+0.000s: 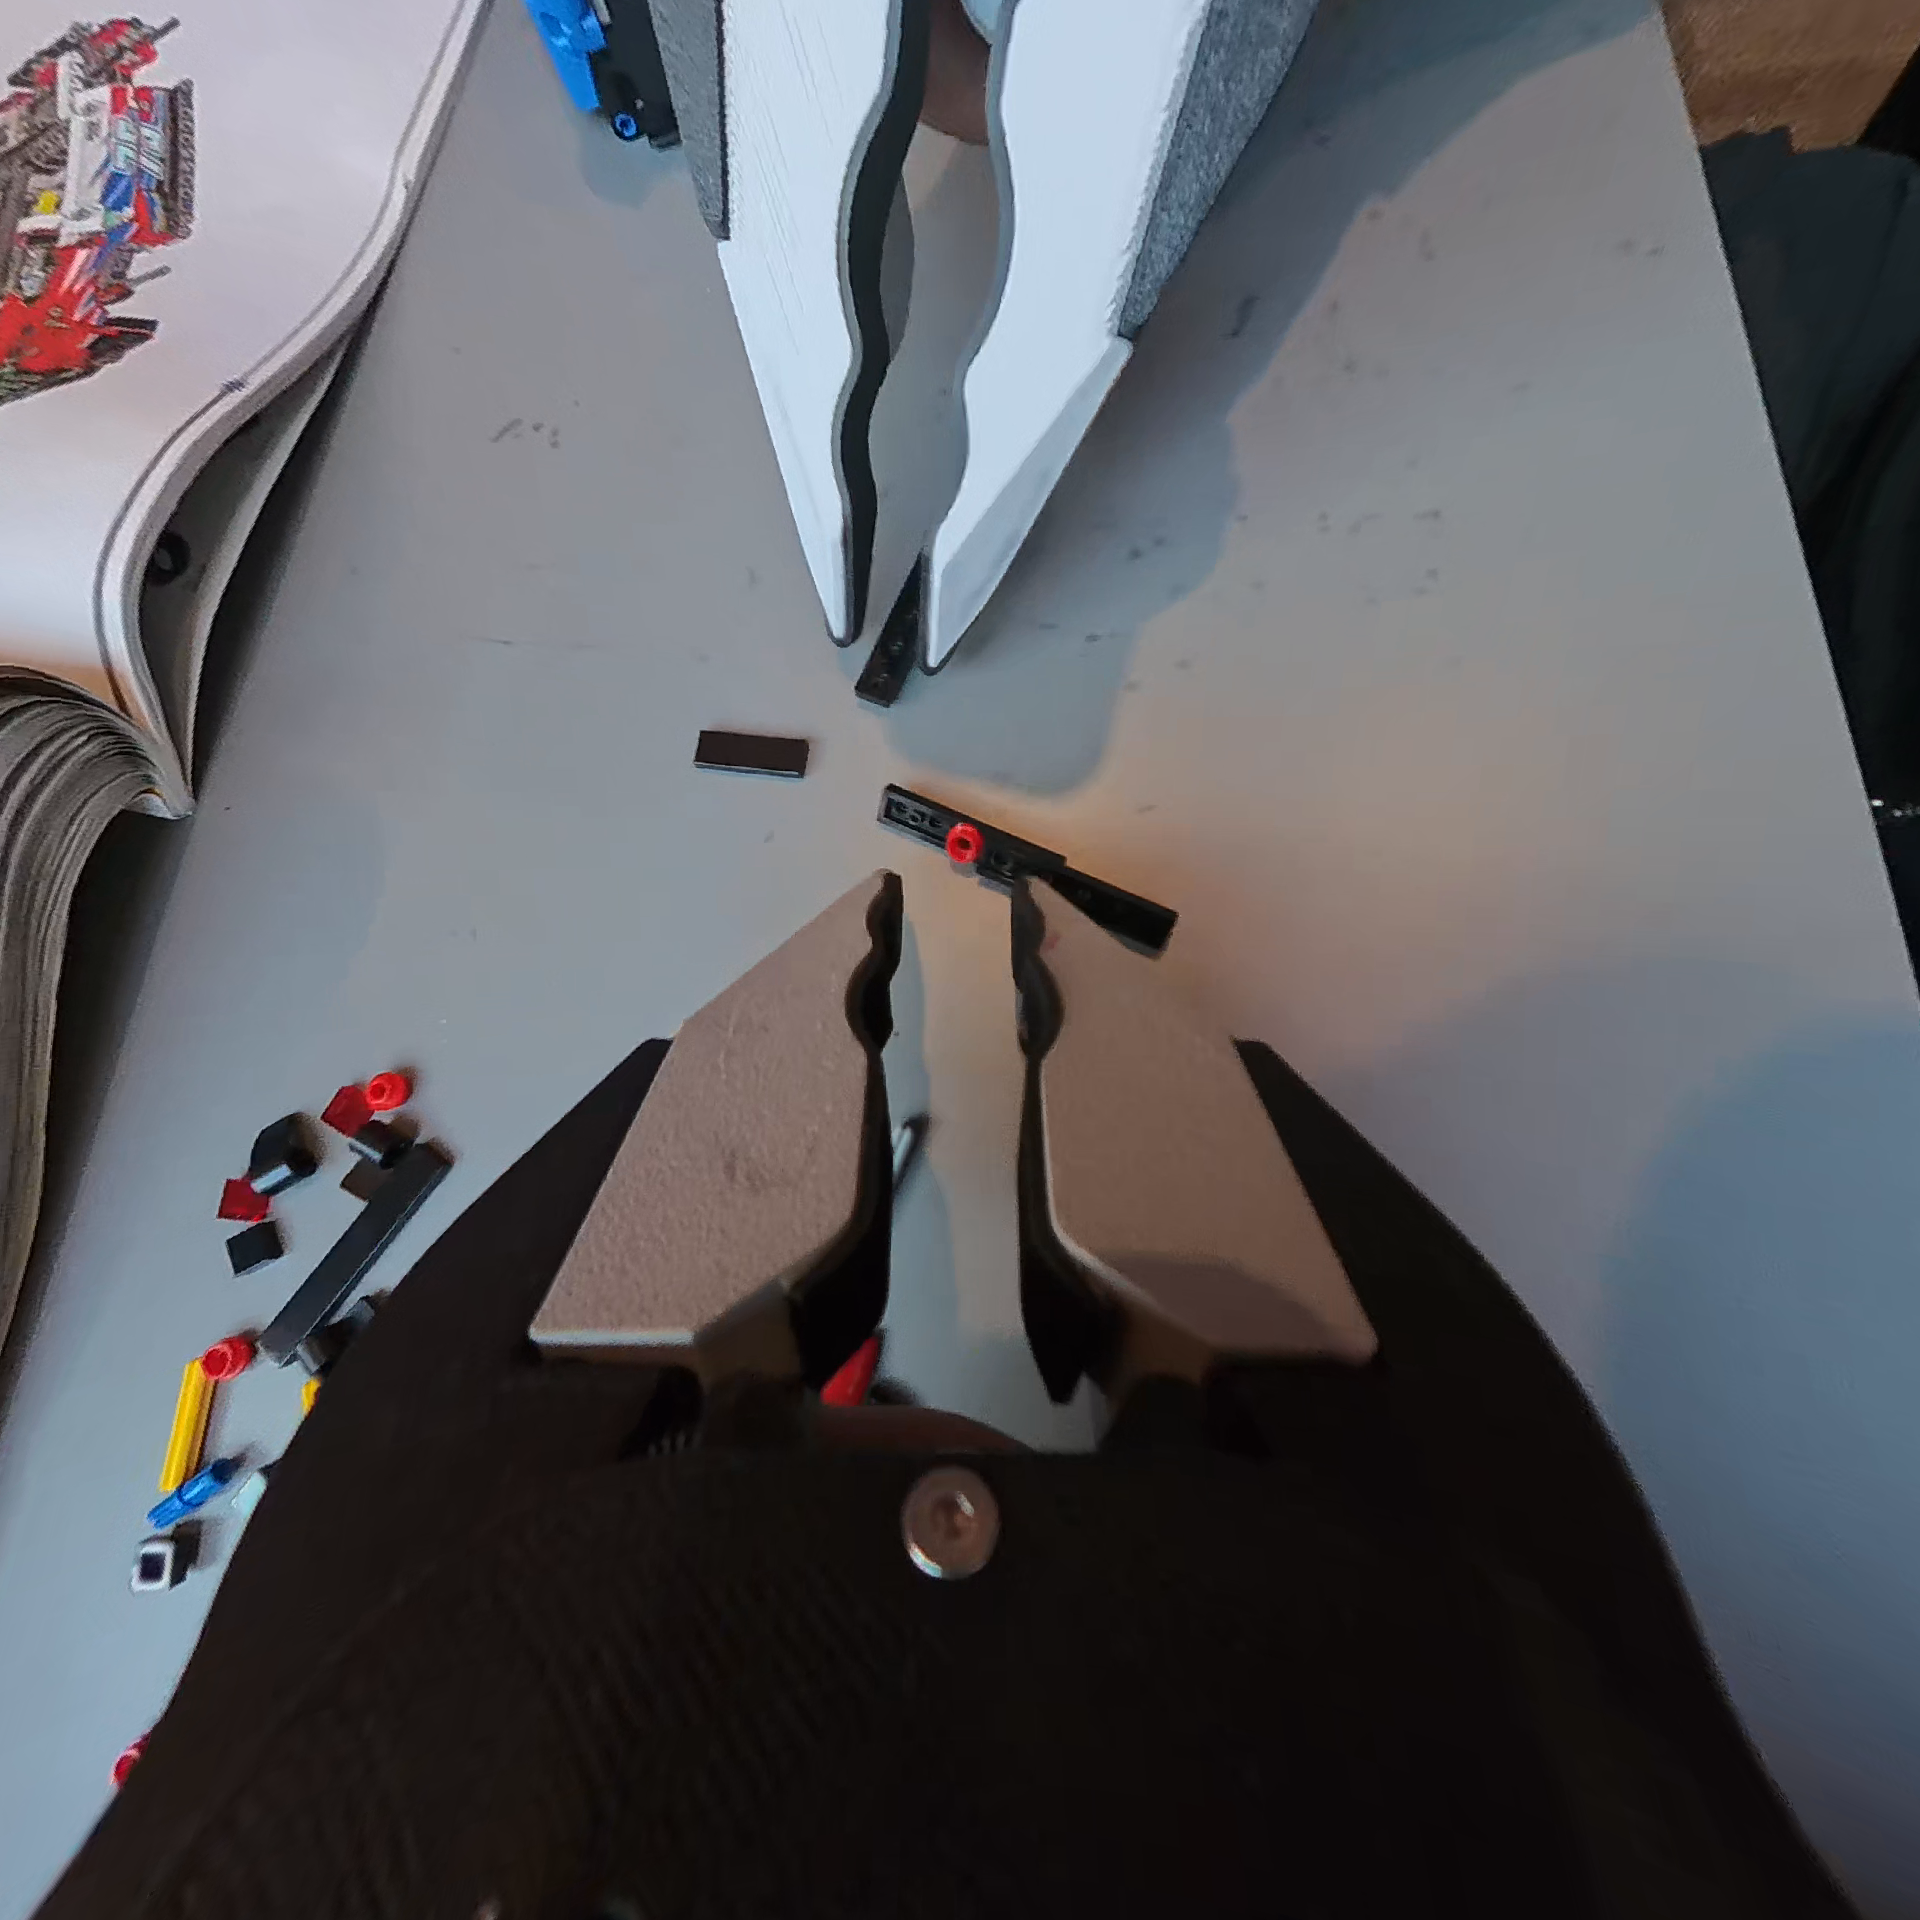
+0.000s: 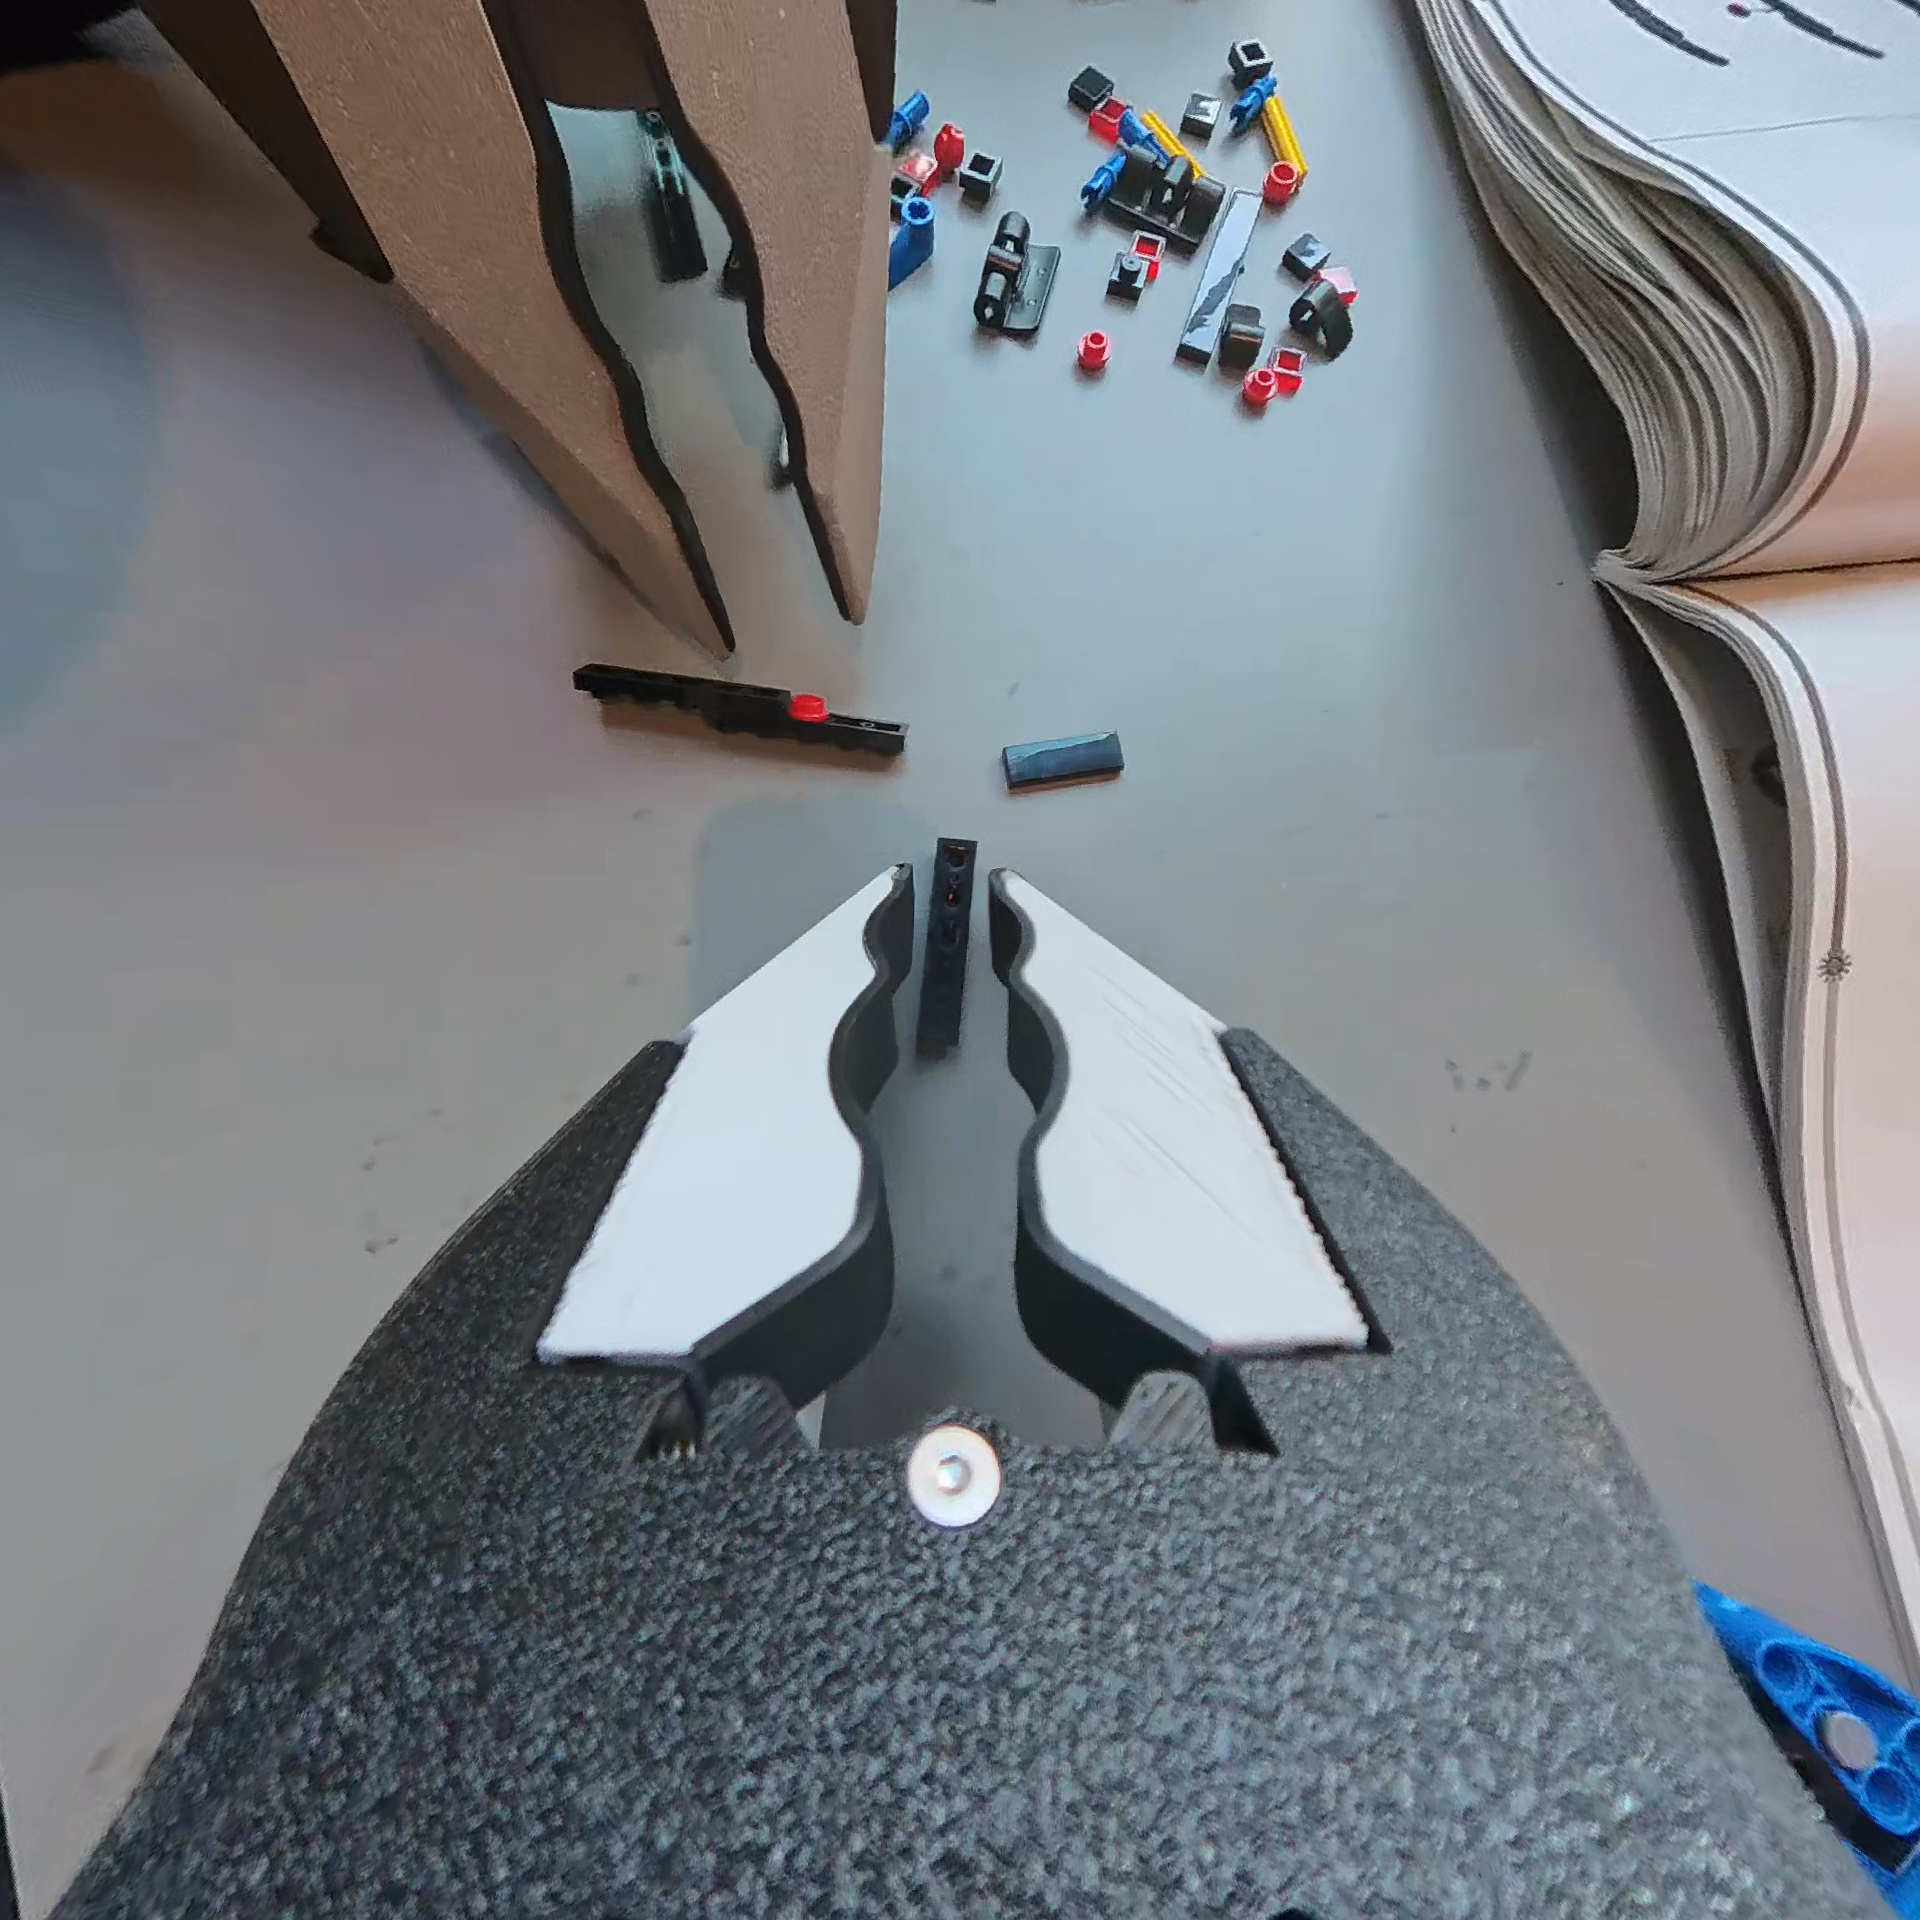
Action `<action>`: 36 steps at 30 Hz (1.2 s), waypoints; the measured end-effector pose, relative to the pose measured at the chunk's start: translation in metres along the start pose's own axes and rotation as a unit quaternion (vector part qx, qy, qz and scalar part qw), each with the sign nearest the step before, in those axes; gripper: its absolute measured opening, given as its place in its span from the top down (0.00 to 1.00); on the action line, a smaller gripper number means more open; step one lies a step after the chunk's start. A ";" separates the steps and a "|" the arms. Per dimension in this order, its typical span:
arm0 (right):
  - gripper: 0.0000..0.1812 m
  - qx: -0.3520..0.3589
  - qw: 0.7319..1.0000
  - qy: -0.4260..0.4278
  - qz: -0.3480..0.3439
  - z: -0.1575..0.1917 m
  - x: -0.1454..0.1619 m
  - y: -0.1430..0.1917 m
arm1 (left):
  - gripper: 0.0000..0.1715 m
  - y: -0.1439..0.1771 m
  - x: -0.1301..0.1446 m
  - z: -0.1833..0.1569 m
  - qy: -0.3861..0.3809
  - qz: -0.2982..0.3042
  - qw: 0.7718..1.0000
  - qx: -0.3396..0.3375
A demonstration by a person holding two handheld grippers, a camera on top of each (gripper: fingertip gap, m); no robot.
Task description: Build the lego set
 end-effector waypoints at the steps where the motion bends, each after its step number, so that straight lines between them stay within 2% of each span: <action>1: 0.93 0.003 1.000 0.004 -0.005 0.000 -0.002 0.001 | 0.90 0.001 -0.001 0.001 0.003 -0.003 1.000 -0.003; 6: 0.94 -0.042 0.992 0.096 -0.068 0.031 -0.030 0.005 | 0.90 0.003 -0.005 0.003 0.013 -0.012 1.000 -0.007; 10: 0.90 -0.061 0.983 0.168 -0.049 0.043 -0.028 -0.011 | 0.87 0.001 -0.002 0.010 0.029 -0.010 0.999 -0.019; 12: 0.89 -0.072 0.982 0.170 -0.038 0.043 -0.026 -0.017 | 0.86 0.001 -0.002 0.010 0.044 -0.011 0.999 -0.013; 17: 0.92 -0.081 0.984 0.156 -0.039 0.041 -0.027 -0.018 | 0.84 0.001 0.000 0.005 0.064 -0.006 0.998 0.010; 27: 0.95 -0.046 0.984 0.171 -0.021 0.046 -0.013 -0.013 | 0.83 -0.002 0.006 0.001 0.070 0.014 0.997 0.024; 36: 0.94 -0.035 0.985 0.166 -0.028 0.035 -0.017 -0.005 | 0.83 -0.004 0.010 -0.005 0.066 0.031 0.997 0.038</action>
Point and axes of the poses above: each gripper's, where its closed fingertips meet, y back along the fingers, x out of its underside, z = x × y across the jaws, the point moved 2 cm from there along y, back along the fingers, and after that the axes turned 1 degree about z, right-handed, at the moved point
